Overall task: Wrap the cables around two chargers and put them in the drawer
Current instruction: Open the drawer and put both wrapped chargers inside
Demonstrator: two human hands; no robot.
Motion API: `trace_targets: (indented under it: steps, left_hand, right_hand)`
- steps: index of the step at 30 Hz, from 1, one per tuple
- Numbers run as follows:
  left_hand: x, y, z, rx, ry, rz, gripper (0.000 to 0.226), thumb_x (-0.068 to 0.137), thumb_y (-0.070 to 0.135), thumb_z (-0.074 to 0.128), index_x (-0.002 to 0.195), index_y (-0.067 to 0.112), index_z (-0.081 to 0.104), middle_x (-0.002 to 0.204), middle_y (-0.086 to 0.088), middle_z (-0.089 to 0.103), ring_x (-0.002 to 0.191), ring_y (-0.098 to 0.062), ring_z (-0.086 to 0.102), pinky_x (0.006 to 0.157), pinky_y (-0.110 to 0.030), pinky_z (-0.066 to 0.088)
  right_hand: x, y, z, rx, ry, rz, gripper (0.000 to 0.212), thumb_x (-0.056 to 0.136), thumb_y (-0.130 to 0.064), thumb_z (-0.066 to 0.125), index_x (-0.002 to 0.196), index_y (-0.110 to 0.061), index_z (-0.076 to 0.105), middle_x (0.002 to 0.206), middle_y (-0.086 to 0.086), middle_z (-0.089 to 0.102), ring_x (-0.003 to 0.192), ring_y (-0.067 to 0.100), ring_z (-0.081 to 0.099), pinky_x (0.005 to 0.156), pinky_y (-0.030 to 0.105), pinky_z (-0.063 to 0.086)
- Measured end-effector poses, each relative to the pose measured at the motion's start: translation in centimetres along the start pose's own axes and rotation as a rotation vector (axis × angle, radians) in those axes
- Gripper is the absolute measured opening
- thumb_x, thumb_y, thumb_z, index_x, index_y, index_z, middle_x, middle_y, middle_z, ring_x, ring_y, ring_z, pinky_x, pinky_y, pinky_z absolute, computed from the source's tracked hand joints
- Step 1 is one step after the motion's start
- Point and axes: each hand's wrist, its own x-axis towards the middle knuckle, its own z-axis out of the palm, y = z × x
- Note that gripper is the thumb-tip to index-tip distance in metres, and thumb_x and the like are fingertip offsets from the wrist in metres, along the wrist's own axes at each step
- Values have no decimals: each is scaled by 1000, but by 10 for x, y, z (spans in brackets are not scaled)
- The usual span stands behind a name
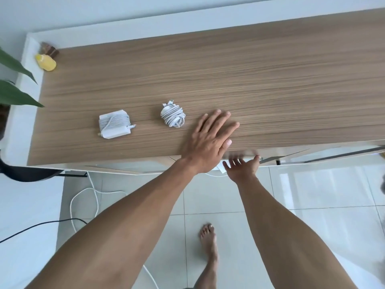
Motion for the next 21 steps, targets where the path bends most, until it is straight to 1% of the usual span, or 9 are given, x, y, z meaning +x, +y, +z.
trace_targets:
  steps: [3,9,12,14,16,17,18,19,21]
  left_hand:
    - [0,-1,-2,2,-2,-11,50,101,39,23,150,32,28,160,-1,24,149,-24,17,120,-46,14]
    - [0,-2,0,0,-27,-6,50,101,39,23,150,32,29,160,-2,24,149,-24,16,120,-46,11]
    - [1,-3,1,-24,-38,-10,50,101,39,23,150,31,30,160,-2,25,149,-25,16,120,-46,10]
    - [0,-3,1,-34,-43,-9,50,101,39,23,150,30,30,160,-2,24,149,-25,15,121,-46,9]
    - [0,-2,0,-43,-49,-6,51,100,40,22,150,30,30,160,-2,23,149,-25,15,121,-45,8]
    - [1,-3,0,-47,-55,-7,52,100,40,21,149,30,30,160,-3,23,149,-25,14,121,-45,8]
    - [1,-2,0,-58,-59,-12,52,99,40,21,149,29,30,160,-3,24,149,-26,15,121,-45,7]
    - [1,-1,0,-75,-61,-24,53,99,40,21,149,28,31,160,-4,24,149,-27,15,121,-46,7]
    - [-5,8,-1,-113,-33,-66,52,99,38,25,148,24,36,158,-9,29,148,-30,20,120,-48,10]
  right_hand:
    - [3,4,-4,0,-2,4,72,85,-67,35,131,-14,49,124,1,56,119,19,54,109,45,33]
    - [-3,9,-27,1,13,-8,68,86,-65,36,129,-12,45,127,5,52,124,22,51,109,46,36]
    - [-12,9,-42,-121,54,-17,59,92,-58,31,125,-11,46,120,7,55,119,23,53,104,47,41]
    - [-24,8,-50,-242,106,-61,57,96,-51,29,133,-10,43,124,9,54,120,25,52,103,47,42]
    - [-41,5,-53,-321,156,-198,48,98,-43,27,128,-10,46,123,12,56,112,25,56,103,47,44]
    - [-50,4,-53,-354,195,-309,42,99,-40,26,123,-12,46,127,13,54,109,24,58,102,46,45]
    - [-60,3,-52,-399,258,-448,39,100,-38,26,126,-13,43,133,11,49,109,24,58,103,43,44]
    - [-70,2,-52,-465,335,-594,40,101,-35,27,136,-16,36,141,9,41,112,25,56,102,37,42]
    - [-90,1,-53,-650,434,-870,49,101,-23,34,147,-21,20,149,6,24,120,27,47,96,31,37]
